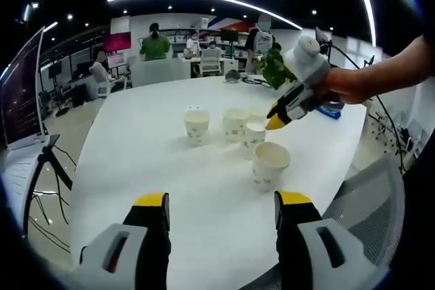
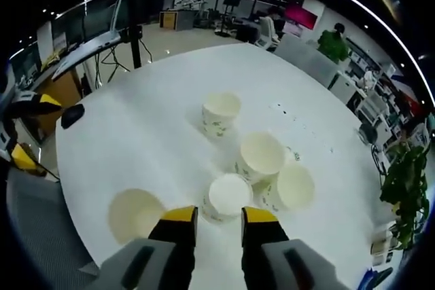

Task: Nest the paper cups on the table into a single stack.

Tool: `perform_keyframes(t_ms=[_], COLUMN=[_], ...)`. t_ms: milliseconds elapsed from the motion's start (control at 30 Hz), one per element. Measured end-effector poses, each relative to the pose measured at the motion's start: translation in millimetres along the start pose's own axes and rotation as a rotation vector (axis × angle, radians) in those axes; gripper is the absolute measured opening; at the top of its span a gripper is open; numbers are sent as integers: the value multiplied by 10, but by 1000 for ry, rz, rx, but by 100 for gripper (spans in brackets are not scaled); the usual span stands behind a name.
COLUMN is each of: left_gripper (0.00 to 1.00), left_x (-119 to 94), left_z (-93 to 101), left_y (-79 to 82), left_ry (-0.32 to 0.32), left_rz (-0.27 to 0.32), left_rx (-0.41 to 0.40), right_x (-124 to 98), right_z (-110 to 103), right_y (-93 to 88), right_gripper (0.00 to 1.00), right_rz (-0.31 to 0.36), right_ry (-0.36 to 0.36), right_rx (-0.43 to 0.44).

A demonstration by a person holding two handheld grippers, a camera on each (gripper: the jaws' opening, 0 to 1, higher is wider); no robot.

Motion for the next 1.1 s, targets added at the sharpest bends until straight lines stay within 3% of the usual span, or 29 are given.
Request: perform_keyframes(t_ms=[333, 1100], left_gripper=[61, 61], left_x=[-13, -19], left_z=[14, 18], left_y=[10, 27], left_ry=[1, 1], left_rz=[-3, -14], left_rx=[2, 19], right_x=[201, 481], right_z=[28, 103], right_y=[-68, -82], right_gripper=[42, 43], right_rz=[-24, -53], right_ry=[17, 32], right_rx=[-6, 131])
Point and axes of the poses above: the point that each gripper's makers call its tool centre point, and the gripper's own axes: x roughly forward along the fingers, z roughly to its right, y roughly out of its top, the point moved 4 cm from there along -x, roughly backward along the fingers, and after that the axes turned 10 degrees about -x, right-handed, at the moved point
